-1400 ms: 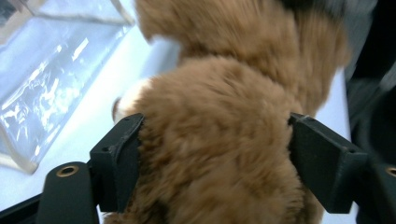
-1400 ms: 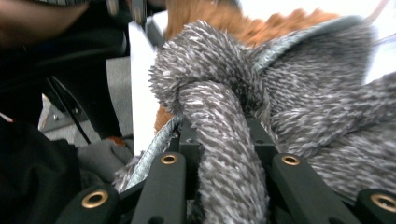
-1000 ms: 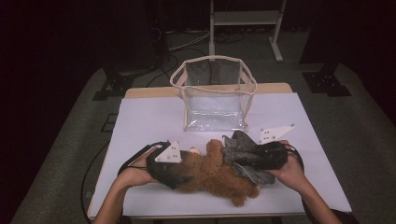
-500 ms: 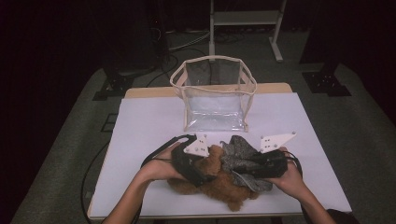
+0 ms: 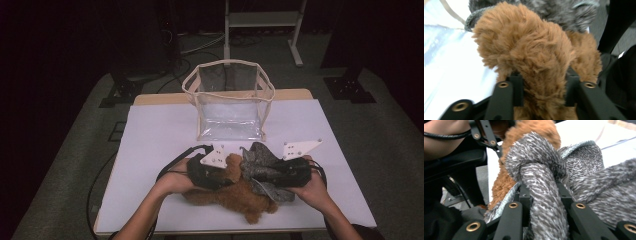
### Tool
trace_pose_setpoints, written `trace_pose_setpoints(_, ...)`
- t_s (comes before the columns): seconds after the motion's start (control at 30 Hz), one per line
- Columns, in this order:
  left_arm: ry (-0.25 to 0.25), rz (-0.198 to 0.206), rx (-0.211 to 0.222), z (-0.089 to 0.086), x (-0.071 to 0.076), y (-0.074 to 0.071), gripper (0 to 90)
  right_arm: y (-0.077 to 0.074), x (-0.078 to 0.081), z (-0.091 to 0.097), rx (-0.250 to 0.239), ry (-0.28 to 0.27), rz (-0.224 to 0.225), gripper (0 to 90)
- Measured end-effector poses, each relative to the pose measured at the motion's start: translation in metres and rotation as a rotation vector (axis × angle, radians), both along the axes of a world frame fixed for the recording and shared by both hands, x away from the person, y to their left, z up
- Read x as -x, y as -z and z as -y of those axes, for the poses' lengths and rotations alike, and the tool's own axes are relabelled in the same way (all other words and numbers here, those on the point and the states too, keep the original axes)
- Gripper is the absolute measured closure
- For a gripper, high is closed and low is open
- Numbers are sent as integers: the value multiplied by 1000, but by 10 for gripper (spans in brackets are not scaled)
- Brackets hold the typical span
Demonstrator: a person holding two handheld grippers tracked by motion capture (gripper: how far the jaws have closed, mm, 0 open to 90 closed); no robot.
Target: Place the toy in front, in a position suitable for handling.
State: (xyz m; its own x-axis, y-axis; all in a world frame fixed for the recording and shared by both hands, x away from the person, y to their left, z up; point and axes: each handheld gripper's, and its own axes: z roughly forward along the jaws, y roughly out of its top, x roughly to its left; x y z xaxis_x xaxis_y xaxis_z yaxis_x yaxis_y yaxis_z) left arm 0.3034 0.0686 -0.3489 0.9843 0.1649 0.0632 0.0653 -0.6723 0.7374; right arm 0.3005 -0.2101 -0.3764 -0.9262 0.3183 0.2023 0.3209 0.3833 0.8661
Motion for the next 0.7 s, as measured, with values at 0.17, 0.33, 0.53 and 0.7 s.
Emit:
trace_pose_setpoints(0.17,-37,8,84,-4,-7,-10,661,-7,-10,5,15,45,11,715)
trace_pose_setpoints(0.33,-102,25,157,-1,-18,-19,657,-27,-25,11,40,68,41,713)
trace_pose_setpoints(0.53,-152,111,182,11,-23,-34,637,-56,-38,15,59,84,90,712)
trace_pose_setpoints(0.7,-205,137,216,21,-18,-26,633,-61,-41,13,52,73,92,713)
